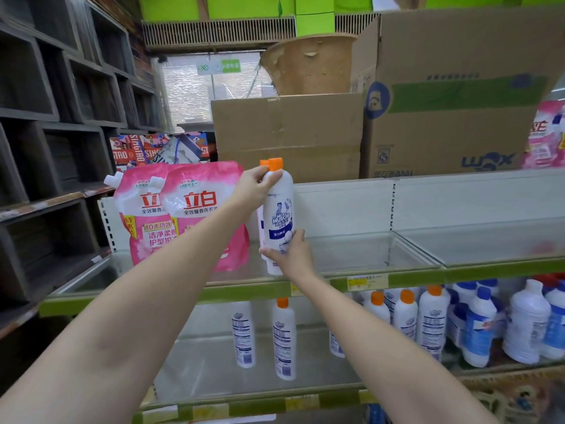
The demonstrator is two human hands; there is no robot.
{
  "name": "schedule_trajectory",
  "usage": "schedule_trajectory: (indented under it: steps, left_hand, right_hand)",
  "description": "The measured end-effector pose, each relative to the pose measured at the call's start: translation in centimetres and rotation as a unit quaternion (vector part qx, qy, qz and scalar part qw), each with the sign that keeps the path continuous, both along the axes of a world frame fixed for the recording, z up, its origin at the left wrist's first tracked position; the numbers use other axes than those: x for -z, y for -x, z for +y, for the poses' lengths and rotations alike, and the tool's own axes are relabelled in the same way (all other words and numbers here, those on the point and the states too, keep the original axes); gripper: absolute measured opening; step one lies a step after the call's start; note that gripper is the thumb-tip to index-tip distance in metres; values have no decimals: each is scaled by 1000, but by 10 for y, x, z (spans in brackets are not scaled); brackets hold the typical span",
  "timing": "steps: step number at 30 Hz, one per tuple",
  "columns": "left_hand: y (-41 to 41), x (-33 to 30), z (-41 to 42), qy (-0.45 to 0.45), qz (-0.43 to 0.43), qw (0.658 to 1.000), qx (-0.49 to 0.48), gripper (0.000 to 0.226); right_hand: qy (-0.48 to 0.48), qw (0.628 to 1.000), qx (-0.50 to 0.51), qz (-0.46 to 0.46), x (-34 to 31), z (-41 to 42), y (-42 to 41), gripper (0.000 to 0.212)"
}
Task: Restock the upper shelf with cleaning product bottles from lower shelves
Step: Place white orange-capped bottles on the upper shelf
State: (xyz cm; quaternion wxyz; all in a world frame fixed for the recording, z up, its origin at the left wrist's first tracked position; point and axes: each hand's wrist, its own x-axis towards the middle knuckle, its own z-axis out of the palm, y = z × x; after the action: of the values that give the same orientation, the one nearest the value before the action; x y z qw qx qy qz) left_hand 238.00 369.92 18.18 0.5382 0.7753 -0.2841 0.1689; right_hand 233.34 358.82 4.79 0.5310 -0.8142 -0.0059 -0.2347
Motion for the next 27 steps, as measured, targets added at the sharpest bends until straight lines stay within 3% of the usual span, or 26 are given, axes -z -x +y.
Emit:
schedule_trajectory:
  steps: [6,12,18,27]
  left_hand:
    - [-11,13,-3,-33,-12,998,-43,42]
    - [-16,22,-8,-71,-89,987,-117,25]
    - [-21,23,-5,-74,-110,982,-138,27]
    - [-29,16,-1,-107,-48,984,-137,46]
  right_hand:
    - [1,1000,-11,14,11,1,-14,66]
    - [4,1000,-7,18,11,5,-24,70]
    - [5,1000,7,25,8,12,-34,66]
    - [5,998,32,53,6,18,-45,74]
